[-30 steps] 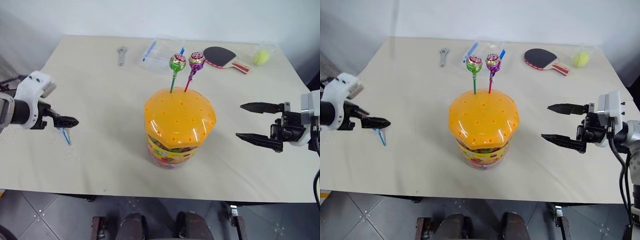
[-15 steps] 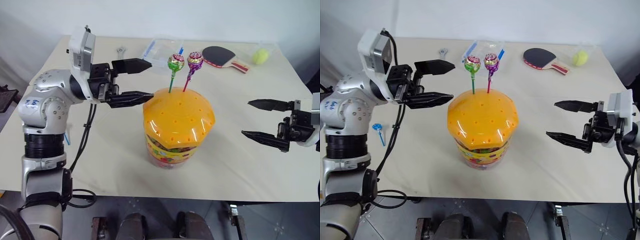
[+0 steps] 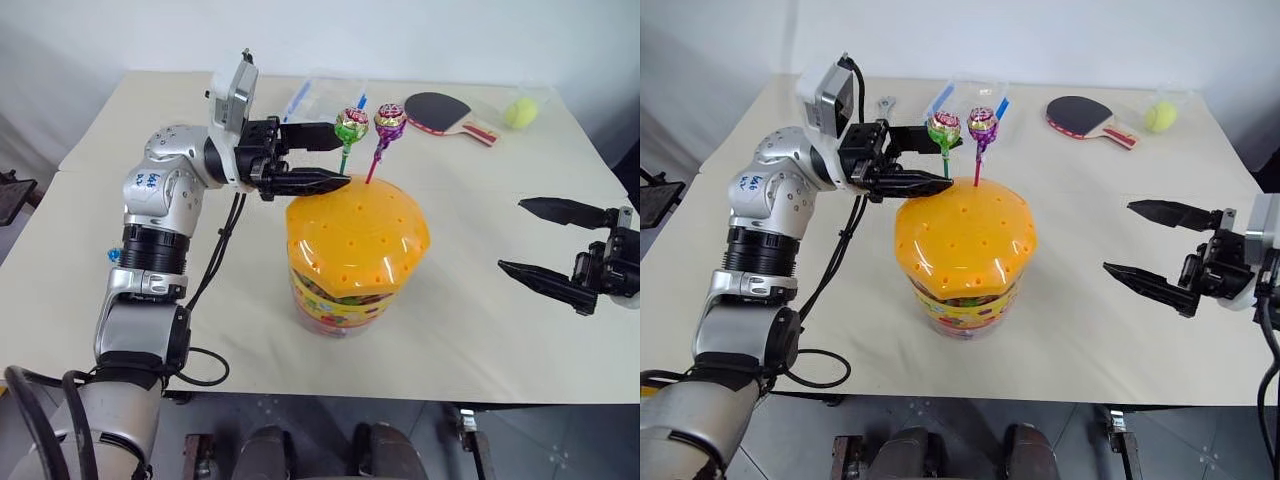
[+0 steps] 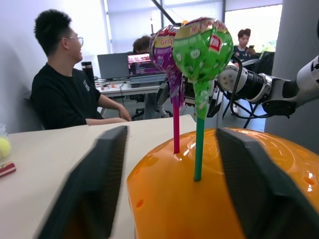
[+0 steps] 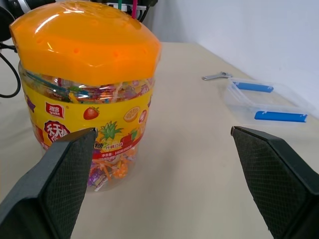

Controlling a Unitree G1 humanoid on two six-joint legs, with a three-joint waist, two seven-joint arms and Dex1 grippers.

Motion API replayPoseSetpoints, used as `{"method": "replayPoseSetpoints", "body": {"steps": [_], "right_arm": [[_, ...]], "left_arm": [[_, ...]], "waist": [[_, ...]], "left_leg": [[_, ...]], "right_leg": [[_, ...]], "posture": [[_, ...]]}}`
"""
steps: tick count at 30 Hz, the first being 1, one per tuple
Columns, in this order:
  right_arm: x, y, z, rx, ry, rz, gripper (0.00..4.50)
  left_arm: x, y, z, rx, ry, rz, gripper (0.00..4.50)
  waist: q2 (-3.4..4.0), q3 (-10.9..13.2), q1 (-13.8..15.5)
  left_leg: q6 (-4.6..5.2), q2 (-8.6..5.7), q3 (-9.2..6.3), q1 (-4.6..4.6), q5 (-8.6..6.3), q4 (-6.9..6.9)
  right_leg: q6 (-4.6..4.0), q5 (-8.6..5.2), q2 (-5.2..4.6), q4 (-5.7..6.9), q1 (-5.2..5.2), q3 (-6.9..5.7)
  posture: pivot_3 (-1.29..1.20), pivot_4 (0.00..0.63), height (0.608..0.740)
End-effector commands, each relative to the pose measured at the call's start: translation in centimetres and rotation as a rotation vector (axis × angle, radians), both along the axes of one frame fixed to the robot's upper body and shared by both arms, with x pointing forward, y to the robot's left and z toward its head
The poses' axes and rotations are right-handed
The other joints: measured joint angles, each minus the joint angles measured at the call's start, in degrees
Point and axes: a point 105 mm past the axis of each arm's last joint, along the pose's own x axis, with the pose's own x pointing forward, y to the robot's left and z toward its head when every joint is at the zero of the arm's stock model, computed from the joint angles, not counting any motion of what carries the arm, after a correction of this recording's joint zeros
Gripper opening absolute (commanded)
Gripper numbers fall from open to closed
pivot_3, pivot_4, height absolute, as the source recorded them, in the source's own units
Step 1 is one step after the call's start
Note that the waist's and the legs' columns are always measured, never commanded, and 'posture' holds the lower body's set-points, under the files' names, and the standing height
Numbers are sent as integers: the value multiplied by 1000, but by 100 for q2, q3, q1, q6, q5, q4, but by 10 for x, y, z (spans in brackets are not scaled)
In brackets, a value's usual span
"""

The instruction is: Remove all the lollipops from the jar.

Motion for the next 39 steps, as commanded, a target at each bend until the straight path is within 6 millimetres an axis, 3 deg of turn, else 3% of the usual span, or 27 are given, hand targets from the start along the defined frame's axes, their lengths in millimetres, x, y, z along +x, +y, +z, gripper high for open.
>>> {"method": "replayPoseSetpoints", "body": {"steps": [1,6,13,16,18,20,22,25,28,33,39], "right_arm": [[-8,0,11,13,-56,-16,4500],[-8,0,11,17,-62,-29,4500],[-5,0,12,14,-63,-34,4500],[-4,-2,13,12,-61,-34,4500],[-3,-2,14,11,-61,-29,4500],[-2,-1,17,15,-67,-15,4500],[-2,-1,21,31,-77,4,4500],[-5,1,25,42,-88,52,4500],[-7,2,29,40,-84,102,4500],[6,4,28,20,-63,104,4500],[12,9,23,21,-49,117,4500]], "left_arm": [[-6,-4,12,6,-54,-37,1609],[-13,-6,28,-37,-90,-78,32],[-15,3,73,-122,-195,55,32],[-3,17,92,-128,-203,252,32],[15,32,92,-83,-134,446,32],[45,62,80,7,19,745,32],[57,88,63,84,93,919,32],[60,115,31,222,186,1060,32],[56,138,-15,409,344,1187,32],[43,152,-78,615,630,1273,32],[33,165,-129,794,753,1320,32]], "waist": [[0,0,1],[-1,0,8],[-1,1,-7],[-1,1,-12],[-1,1,-13],[0,0,-16],[0,0,-26],[1,0,-24],[-1,1,3],[-2,1,15],[-2,1,-10]], "left_leg": [[0,0,0,0,0,0],[0,0,-2,-1,0,1],[0,0,-6,-5,0,1],[0,0,-6,-4,0,0],[0,0,-6,-4,0,0],[0,0,-7,-3,0,-2],[0,0,-6,3,0,-5],[0,1,-4,4,0,-6],[0,0,-7,0,0,-3],[1,0,-8,-1,-1,-1],[1,1,-4,0,-1,-4]], "right_leg": [[0,0,0,0,0,2],[0,0,0,0,1,1],[0,0,0,-3,0,-1],[0,0,0,-3,-1,0],[0,0,0,-4,-1,0],[0,0,0,-3,-1,0],[0,0,1,-2,0,3],[0,0,1,-1,-1,4],[0,0,1,-1,-1,2],[0,0,0,-1,2,4],[0,0,1,-1,-3,6]], "posture": [[0,150,740],[0,150,740],[0,150,740],[0,150,740],[0,150,740],[0,150,740],[0,150,740],[0,150,740],[0,150,740],[0,150,740],[0,150,740]]}}
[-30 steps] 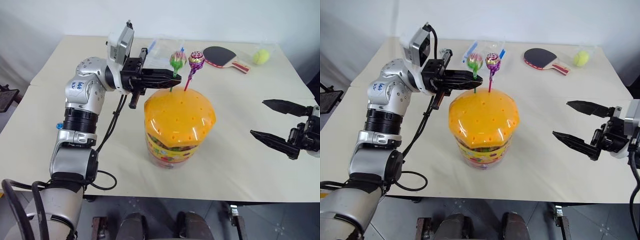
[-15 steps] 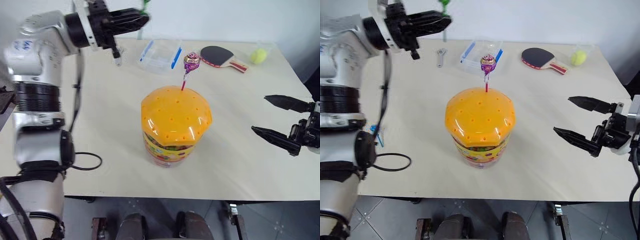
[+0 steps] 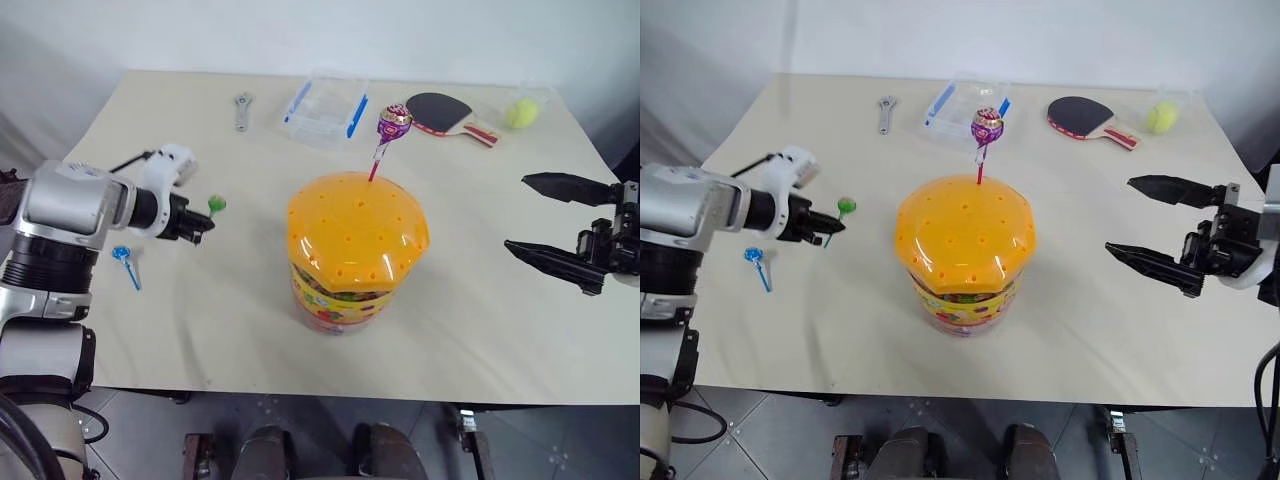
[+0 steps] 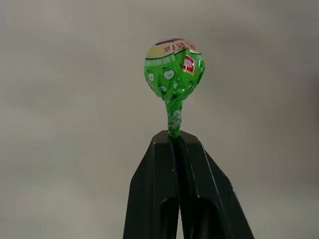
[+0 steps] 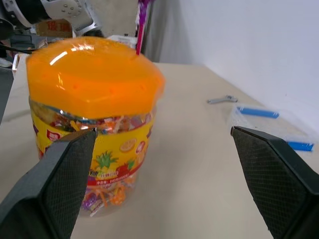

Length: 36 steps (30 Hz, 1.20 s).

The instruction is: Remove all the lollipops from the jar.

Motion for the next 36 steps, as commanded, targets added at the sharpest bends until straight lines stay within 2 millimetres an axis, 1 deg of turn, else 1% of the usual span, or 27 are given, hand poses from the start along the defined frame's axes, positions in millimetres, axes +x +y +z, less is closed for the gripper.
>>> {"method": "replayPoseSetpoints", "body": {"steps": [1,3,4,5,6,8,11,12,13,14,15,17,19,20,22,24,25,27,29,31,36], "right_arm": [[-1,2,6,-2,-29,11,4500],[0,2,6,-3,-30,11,4500],[0,2,7,-2,-31,11,4500],[0,2,7,-3,-31,9,4500],[0,2,7,-6,-30,7,4500],[-1,1,7,-10,-28,1,4500],[-2,-1,7,-11,-33,-8,4500],[-2,-2,7,-12,-36,-13,4500],[-2,-3,8,-13,-39,-17,4500],[-2,-3,8,-13,-42,-18,4500],[-2,-3,9,-14,-45,-21,4500],[-2,-4,9,-14,-47,-23,4500],[-2,-4,9,-17,-49,-25,4500],[-2,-5,9,-18,-53,-27,4500],[-3,-6,11,-19,-64,-34,4500],[-6,-6,14,-13,-78,-42,4500],[-8,-6,15,-11,-84,-47,4500],[-10,-5,15,-10,-90,-53,4500],[-13,-6,15,-10,-94,-65,4500],[-17,-7,15,-11,-97,-85,4500],[-23,-9,13,-5,-99,-119,4500]], "left_arm": [[-4,9,-10,54,39,31,32],[-5,11,-13,65,60,48,32],[-5,11,-11,66,65,50,252],[-6,11,-9,63,65,49,558],[-8,11,-5,69,59,44,718],[-11,11,6,72,43,29,1303],[-17,9,17,107,26,-3,2266],[-17,8,23,120,6,-18,2491],[-17,7,28,127,-8,-27,2873],[-16,4,37,138,-38,-44,3079],[-13,-1,51,147,-94,-75,3439],[-8,-9,70,148,-168,-121,3974],[-4,-17,83,135,-223,-165,4483],[0,-29,93,104,-277,-224,4483],[4,-59,117,-7,-417,-395,4483],[1,-95,142,-196,-605,-617,4483],[-2,-108,148,-273,-647,-710,4483],[-10,-123,155,-377,-716,-853,4483],[-24,-134,162,-505,-768,-1006,4483],[-42,-144,164,-644,-785,-1200,4483],[-52,-154,154,-751,-731,-1424,4483]], "waist": [[0,0,1],[0,0,12],[0,0,18],[0,0,18],[0,0,13],[0,0,3],[0,0,10],[0,0,14],[0,0,19],[0,0,23],[0,0,32],[-1,1,38],[-1,1,30],[-1,0,26],[-1,0,41],[-1,1,74],[-2,1,72],[-1,1,56],[-1,1,22],[-1,0,9],[-1,0,0]], "left_leg": [[0,0,2,0,0,0],[0,0,2,0,0,1],[0,0,2,0,0,1],[0,0,1,-1,0,2],[0,0,2,-1,0,2],[0,0,2,0,0,1],[0,0,3,-1,0,1],[0,0,2,-1,0,1],[0,0,2,-1,0,1],[0,-1,3,0,0,1],[0,-1,2,-1,0,1],[0,-1,1,-4,0,3],[0,-1,2,-5,0,4],[0,-1,3,-4,0,3],[0,-1,2,-4,0,3],[0,-2,1,-5,0,8],[0,-2,0,-8,0,12],[2,-2,1,-11,-1,15],[2,-2,2,-11,-1,11],[2,-2,4,-11,-1,10],[2,-2,8,-10,-1,9]], "right_leg": [[0,0,0,0,0,0],[0,0,0,0,0,1],[0,0,-1,0,0,1],[0,0,-1,0,0,1],[0,0,-1,0,0,1],[0,0,-1,0,0,2],[0,0,-1,1,-1,2],[0,0,-1,1,-1,2],[0,0,-1,1,-1,4],[0,0,-2,1,-1,5],[0,0,-2,1,-1,4],[0,0,-2,0,0,2],[0,0,-2,-1,0,3],[0,0,-2,-1,0,3],[0,0,-2,0,-1,0],[0,0,-6,1,1,-1],[2,1,-6,-2,1,-4],[2,1,-6,1,-1,-5],[2,1,-4,1,-3,-8],[2,1,-4,1,-5,-9],[2,1,-2,0,-5,-9]], "posture": [[0,150,740],[0,150,740],[0,150,740],[0,150,740],[0,150,740],[0,150,740],[0,150,740],[0,150,740],[0,150,740],[0,150,740],[0,150,740],[0,150,740],[0,150,740],[0,150,740],[0,150,740],[0,150,740],[0,150,740],[0,150,740],[0,150,740],[0,150,740],[0,150,740]]}}
